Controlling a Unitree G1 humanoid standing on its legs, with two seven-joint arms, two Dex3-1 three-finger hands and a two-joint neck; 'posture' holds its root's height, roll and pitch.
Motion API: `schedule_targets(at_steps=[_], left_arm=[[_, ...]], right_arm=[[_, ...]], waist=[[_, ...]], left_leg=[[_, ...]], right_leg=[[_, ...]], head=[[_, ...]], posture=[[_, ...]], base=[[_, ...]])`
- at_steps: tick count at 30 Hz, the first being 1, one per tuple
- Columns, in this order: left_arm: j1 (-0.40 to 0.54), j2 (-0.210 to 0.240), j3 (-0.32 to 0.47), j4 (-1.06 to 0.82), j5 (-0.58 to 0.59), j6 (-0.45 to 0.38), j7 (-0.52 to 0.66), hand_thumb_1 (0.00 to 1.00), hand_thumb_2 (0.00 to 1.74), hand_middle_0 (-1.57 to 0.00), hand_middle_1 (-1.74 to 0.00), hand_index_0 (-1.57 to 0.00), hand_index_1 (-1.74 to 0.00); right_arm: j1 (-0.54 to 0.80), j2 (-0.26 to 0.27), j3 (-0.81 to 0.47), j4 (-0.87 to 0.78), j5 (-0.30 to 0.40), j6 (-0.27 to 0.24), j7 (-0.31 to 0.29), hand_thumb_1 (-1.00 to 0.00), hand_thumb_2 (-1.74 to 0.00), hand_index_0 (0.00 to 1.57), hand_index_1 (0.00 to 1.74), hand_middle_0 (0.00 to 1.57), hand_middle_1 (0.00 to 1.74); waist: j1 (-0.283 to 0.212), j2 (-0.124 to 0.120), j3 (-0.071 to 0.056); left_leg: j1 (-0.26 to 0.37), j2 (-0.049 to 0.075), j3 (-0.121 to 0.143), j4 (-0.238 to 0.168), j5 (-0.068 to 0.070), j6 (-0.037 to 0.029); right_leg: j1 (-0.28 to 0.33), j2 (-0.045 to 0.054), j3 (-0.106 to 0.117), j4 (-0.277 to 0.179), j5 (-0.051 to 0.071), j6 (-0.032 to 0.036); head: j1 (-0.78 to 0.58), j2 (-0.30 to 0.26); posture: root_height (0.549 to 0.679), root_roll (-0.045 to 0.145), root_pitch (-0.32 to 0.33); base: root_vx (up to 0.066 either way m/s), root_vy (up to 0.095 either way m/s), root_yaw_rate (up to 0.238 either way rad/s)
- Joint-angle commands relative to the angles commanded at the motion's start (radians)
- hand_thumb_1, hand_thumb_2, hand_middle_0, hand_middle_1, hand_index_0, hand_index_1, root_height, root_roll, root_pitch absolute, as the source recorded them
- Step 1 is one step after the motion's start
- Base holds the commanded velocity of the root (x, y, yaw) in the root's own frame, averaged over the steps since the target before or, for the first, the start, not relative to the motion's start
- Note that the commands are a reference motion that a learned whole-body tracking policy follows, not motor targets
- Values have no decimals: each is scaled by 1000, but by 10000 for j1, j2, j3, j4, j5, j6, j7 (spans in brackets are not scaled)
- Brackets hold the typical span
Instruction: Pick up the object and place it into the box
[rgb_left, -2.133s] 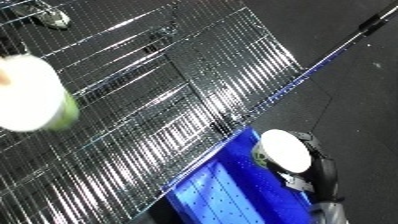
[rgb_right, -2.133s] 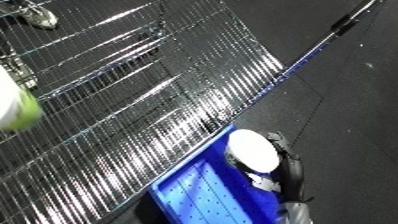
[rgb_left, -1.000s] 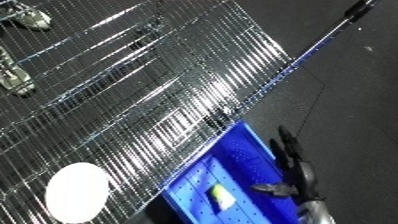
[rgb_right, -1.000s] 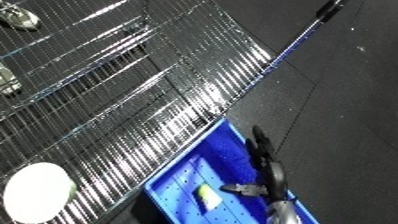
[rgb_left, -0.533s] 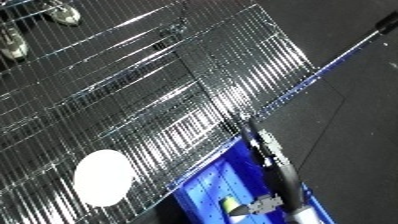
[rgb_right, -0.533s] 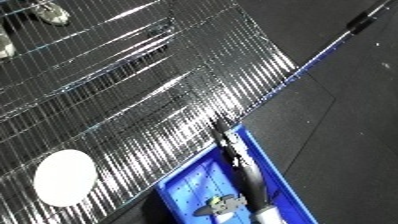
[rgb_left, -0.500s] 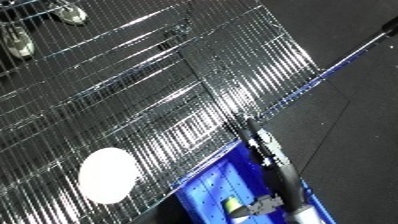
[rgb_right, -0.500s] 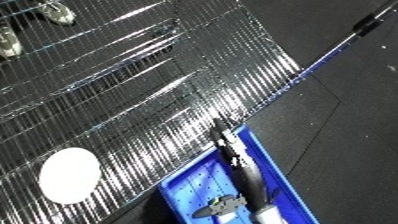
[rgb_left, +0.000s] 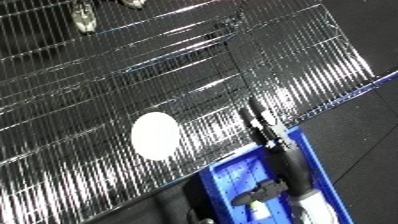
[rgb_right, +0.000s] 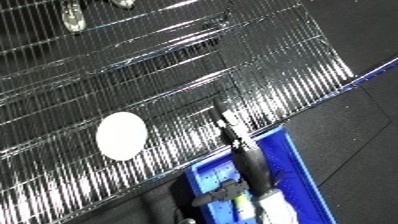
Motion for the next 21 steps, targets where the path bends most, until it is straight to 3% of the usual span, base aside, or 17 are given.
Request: schedule_targets(at_steps=[10,21], left_arm=[[174,118,-5,-180,79,323,-117,1000,1740,-1570,-1740,-1570,-1740],[178,224,-103,-102,72,488,-151,1000,1740,-1570,-1740,-1570,-1740]], right_arm=[[-257,151,264,487,80,251,134,0,0,0,0,0,0],[-828,204,447,1319,258,263,348,0,0,0,0,0,0]], waist=[[289,15,-82],[511,116,-123]], left_leg=[[2,-86,-59,290,-112,65],[-71,-181,-73,690,-225,114]], right_leg=[[-59,-145,-128,297,-63,22],[-224,-260,-194,759,-158,4]], head=[[-156,-546],[-108,-685]], posture=[[611,57,-8],[602,56,-31]], base=[[59,-10,105],[72,3,88]])
